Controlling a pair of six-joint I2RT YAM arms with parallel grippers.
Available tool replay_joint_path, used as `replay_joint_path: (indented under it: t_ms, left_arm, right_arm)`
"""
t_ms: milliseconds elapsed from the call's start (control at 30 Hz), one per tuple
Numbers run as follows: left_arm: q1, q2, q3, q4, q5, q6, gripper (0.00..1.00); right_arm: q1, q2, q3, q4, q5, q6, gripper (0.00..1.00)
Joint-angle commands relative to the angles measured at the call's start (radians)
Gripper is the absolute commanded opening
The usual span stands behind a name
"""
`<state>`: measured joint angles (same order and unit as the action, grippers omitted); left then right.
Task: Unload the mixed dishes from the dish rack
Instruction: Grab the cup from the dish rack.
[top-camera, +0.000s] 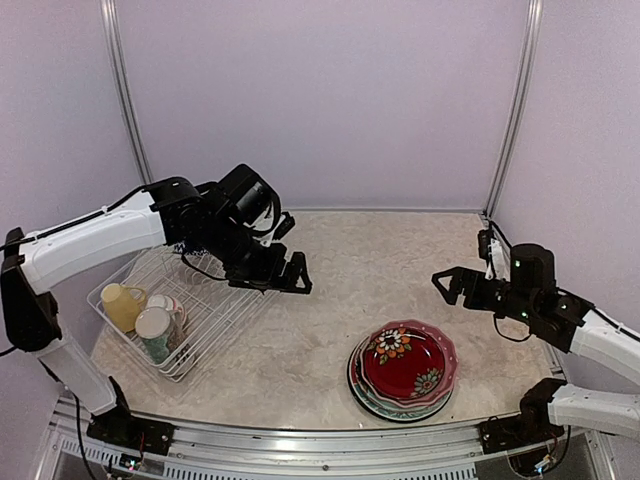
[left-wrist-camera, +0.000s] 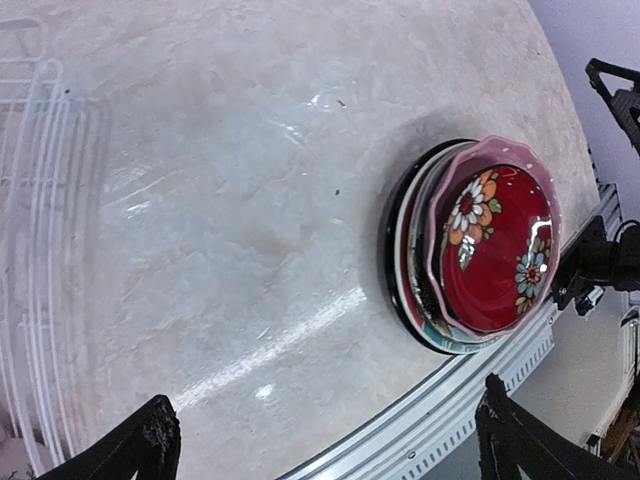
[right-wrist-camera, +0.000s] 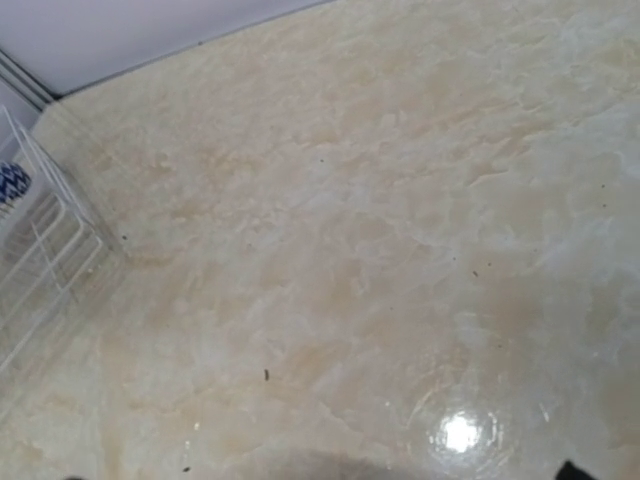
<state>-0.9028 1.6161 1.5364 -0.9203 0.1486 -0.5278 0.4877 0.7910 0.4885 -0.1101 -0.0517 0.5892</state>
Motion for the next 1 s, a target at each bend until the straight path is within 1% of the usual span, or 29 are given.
replay_joint_path:
  t_ms: [0,67,267,333,400,533,700,967]
  left_arm:
    - [0.052,-0.141,-0.062,-0.189,-0.134,-0.084,0.99]
    - [0.078,-0.213,-0.086,-0.269,-0.145,-0.130,0.99]
    - [0.147,-0.401,-0.129,-0.513,-0.271,-0.312,0.99]
    - [0.186,-0.438,-0.149,-0.598,-0.299,-0.369,0.99]
    - [0.231,-0.474,-0.181,-0.645,-0.316,-0.410,0.99]
    - [0.325,-0.524,-0.244,-0.655,-0.309,-0.429,0.99]
    - [0.417,-0.538,-0.303,-0.597,-0.256,-0.394,0.99]
    - [0.434,-0.507,-0.434,-0.572,-0.232,-0.429,0.99]
  right_arm:
    - [-0.009,0.034,0.050,-0.027,0.010,-0.078,1.00]
    - [-0.010,0.048,0.059,-0.029,0.016,-0.095,1.00]
    - [-0.011,0.104,0.060,0.007,0.000,-0.114,1.00]
    - [-0.011,0.122,0.061,0.021,-0.011,-0.115,1.00]
    - [-0.011,0.137,0.061,0.030,-0.019,-0.115,1.00]
    - [-0.011,0.154,0.064,0.044,-0.029,-0.113,1.00]
    - [-0.011,0.147,0.065,0.037,-0.036,-0.104,1.00]
    - [-0.011,0.107,0.053,0.014,-0.020,-0.086,1.00]
